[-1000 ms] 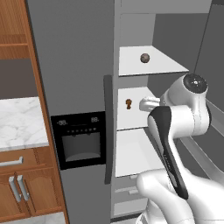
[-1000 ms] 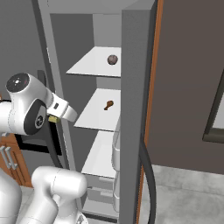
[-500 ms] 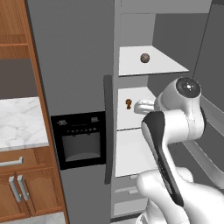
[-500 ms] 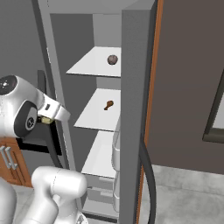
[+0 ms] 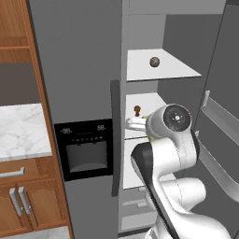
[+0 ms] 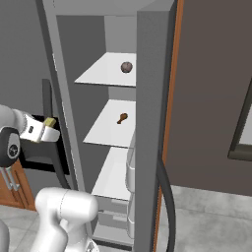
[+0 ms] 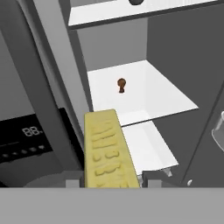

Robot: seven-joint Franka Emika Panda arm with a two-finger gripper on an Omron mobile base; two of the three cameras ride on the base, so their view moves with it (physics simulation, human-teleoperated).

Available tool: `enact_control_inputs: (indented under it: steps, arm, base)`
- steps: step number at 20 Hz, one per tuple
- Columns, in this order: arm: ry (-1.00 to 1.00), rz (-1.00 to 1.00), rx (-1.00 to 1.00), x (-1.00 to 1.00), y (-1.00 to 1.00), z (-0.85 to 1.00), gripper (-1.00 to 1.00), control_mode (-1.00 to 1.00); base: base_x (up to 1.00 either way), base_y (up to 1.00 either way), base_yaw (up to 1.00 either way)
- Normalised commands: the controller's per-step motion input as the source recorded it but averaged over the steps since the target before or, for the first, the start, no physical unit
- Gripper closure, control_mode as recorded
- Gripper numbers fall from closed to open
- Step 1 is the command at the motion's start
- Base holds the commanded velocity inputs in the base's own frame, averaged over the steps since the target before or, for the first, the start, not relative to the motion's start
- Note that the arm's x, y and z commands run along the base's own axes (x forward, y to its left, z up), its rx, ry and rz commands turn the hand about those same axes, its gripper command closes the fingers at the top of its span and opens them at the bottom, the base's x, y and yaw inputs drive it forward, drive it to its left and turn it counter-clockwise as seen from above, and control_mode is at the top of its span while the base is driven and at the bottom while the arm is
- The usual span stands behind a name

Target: Pick the egg and butter from the fridge and place them by the bowl for mixing.

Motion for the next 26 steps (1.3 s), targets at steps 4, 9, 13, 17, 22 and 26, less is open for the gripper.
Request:
enact_control_inputs:
  steps: [4,9,13,17,22,26]
  arm:
    - [0.0,0.08,0.04,0.06,0.1,0.0,1.0,-1.0]
    - [0.0,0.05,0.05,0.05,0.23,0.0,1.0,-1.0]
    - [0.01,0.0,0.01,0.0,0.01,0.0,1.0,-1.0]
    - [0.0,0.0,0.0,0.0,0.0,0.0,1.0,-1.0]
    - [0.0,0.0,0.0,0.0,0.0,0.0,1.0,-1.0]
    - [0.0,0.0,0.0,0.0,0.0,0.0,1.0,-1.0]
  base:
    - [0.0,0.0,0.0]
    - [0.0,0.0,0.0]
    - [0.0,0.0,0.0]
    - [0.0,0.0,0.0]
    - [0.0,0.0,0.0]
    - [0.0,0.0,0.0]
